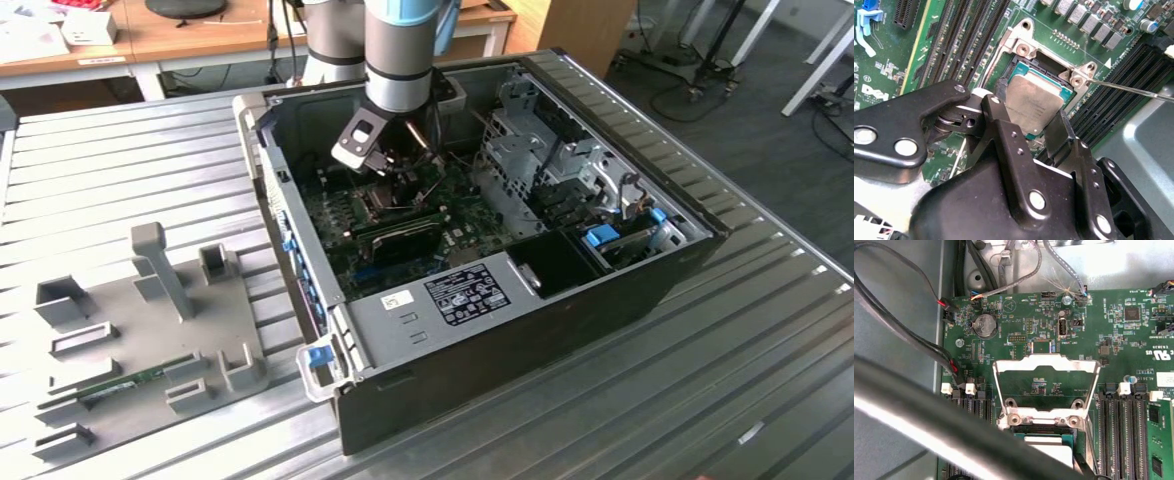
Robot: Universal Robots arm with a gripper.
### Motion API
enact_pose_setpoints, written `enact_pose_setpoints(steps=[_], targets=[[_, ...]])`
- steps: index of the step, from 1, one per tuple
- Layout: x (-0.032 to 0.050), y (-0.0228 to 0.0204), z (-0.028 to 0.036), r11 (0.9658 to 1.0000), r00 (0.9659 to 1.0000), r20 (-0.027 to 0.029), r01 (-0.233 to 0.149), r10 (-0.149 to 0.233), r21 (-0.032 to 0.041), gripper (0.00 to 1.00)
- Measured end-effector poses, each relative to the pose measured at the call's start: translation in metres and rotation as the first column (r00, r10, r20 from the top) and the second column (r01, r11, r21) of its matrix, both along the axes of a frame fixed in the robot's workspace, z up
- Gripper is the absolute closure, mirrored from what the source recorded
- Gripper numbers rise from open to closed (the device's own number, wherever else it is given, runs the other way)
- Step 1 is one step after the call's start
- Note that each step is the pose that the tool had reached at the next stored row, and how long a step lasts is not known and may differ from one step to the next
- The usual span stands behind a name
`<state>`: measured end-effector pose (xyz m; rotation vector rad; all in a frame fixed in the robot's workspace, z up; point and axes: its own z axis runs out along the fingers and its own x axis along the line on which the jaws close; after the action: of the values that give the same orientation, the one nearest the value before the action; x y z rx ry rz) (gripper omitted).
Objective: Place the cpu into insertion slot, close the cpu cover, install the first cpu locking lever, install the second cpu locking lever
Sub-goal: 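Place the cpu into insertion slot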
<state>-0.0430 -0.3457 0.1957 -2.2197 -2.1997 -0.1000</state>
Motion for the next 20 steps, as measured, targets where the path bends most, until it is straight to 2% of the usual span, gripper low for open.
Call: enact_pose_setpoints(steps=[1,4,5,11,20], targets=[[0.0000,-0.0001,0.0000,1.0000,1.0000,0.0000,0.000,0.000,-0.0009,0.46],[0.0000,0.0000,0.0001,0.9999,1.0000,-0.0001,0.000,0.000,-0.0136,0.46],[0.0000,-0.0001,0.0001,0.9999,1.0000,-0.0001,0.000,0.000,-0.0155,0.46],[0.0000,0.0000,0.0001,0.9999,1.0000,-0.0002,0.000,0.000,-0.0165,0.46],[0.0000,0.0023,-0.0003,0.9999,1.0000,-0.0001,0.000,0.000,-0.0163,0.46]])
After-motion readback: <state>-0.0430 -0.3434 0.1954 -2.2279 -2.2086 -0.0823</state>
